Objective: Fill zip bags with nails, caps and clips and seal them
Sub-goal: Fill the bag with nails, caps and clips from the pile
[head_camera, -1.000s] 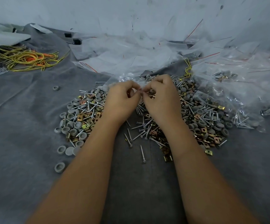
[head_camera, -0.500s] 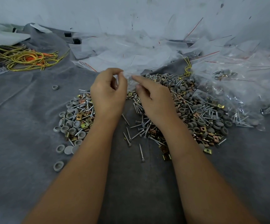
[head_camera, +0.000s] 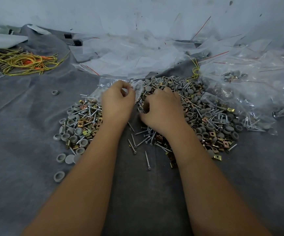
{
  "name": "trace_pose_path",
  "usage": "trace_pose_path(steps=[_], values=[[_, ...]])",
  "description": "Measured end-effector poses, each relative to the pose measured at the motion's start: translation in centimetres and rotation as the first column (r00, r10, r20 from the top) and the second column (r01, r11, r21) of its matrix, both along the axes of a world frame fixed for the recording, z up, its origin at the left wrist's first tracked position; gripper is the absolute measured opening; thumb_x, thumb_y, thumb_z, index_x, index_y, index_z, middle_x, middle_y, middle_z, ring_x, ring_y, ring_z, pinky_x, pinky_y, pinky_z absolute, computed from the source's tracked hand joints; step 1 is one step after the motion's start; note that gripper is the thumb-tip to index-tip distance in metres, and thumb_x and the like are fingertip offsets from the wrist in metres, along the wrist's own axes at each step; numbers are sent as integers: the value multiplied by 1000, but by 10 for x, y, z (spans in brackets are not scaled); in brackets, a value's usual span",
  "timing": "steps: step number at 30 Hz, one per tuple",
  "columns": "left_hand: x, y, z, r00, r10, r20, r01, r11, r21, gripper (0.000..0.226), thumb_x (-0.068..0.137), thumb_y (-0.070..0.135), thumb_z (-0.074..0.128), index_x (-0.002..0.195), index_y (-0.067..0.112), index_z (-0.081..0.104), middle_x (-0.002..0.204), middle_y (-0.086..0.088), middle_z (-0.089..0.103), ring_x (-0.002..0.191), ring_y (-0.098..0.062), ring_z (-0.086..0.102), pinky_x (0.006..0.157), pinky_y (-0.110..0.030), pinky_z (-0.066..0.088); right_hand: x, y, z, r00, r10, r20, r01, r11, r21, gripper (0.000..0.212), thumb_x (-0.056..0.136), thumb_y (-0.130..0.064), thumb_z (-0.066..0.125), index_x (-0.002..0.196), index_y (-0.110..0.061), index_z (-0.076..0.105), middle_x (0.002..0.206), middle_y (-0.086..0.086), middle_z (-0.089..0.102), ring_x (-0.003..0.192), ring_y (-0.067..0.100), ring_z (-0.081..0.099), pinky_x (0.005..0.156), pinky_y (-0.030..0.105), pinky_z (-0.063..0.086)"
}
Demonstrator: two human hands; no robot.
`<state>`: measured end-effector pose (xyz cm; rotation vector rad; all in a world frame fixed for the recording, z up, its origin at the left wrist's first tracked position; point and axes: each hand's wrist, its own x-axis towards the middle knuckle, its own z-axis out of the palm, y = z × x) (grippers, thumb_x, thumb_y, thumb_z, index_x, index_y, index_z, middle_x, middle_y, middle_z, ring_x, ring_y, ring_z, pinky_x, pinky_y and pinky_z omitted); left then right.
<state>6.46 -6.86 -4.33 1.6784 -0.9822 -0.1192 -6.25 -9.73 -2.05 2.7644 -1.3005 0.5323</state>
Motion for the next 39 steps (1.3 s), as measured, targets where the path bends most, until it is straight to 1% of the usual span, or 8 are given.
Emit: trace_pose_path(steps=[3,9,12,18,21,26,33,39], values=[[2,-1,-2,1000,-6,4,5,999,49,9,89,18,56,83,23,61,57,8,52,49,-3,46,48,-24,33,2,1,-1,1000,-23,-6,23,1000,-13,33,83,-46,61,100,-20,70,110,5,56,113,29,43,94,41,32],[-1,-1,-1,994,-23,107,7,989,149,5,90,21,55,86,21,59,65,9,53,60,-12,50,53,-28,32,9,4,-1,999,-35,-18,34,999,-23,23,81,-31,62,97,-16,67,108,7,58,110,30,45,93,42,34],[-2,-1,1,992,-15,126,-6,986,165,6,90,22,55,87,21,59,64,8,53,60,-14,50,53,-28,32,8,4,-3,1000,-26,9,27,999,-30,22,82,-31,60,97,-16,67,106,5,58,109,29,45,92,41,33],[0,0,-2,995,-67,69,58,990,128,7,90,22,55,87,20,60,64,7,52,58,-12,47,52,-29,31,1,-1,0,982,7,191,-14,999,31,20,89,-30,57,98,-25,74,94,-1,64,101,25,52,88,36,37],[2,-1,-3,997,-82,-10,82,993,83,6,88,20,57,86,22,62,62,7,53,55,-11,46,52,-27,32,-3,-2,4,924,-32,380,-8,995,102,16,86,-23,58,89,-20,74,83,-1,68,87,24,59,82,41,50],[2,-1,-1,994,-112,-13,113,988,109,13,81,14,62,87,24,67,61,6,54,53,-11,47,53,-26,36,-3,-2,7,819,-29,573,-29,995,91,5,81,-17,60,79,-16,65,79,-3,60,81,22,56,74,45,49],[-3,5,8,957,-244,-159,250,968,20,10,77,26,56,75,28,66,57,1,53,55,-19,49,57,-39,44,0,-6,-1,898,48,437,-52,999,-3,12,86,-14,62,93,-12,71,85,1,59,88,18,48,78,34,42],[-6,9,10,937,-287,-200,287,957,-32,19,75,22,50,76,28,68,46,9,49,46,-12,42,51,-26,34,0,-6,0,904,132,407,-122,991,-51,12,81,-9,66,92,-9,72,83,0,53,90,19,47,76,27,35]])
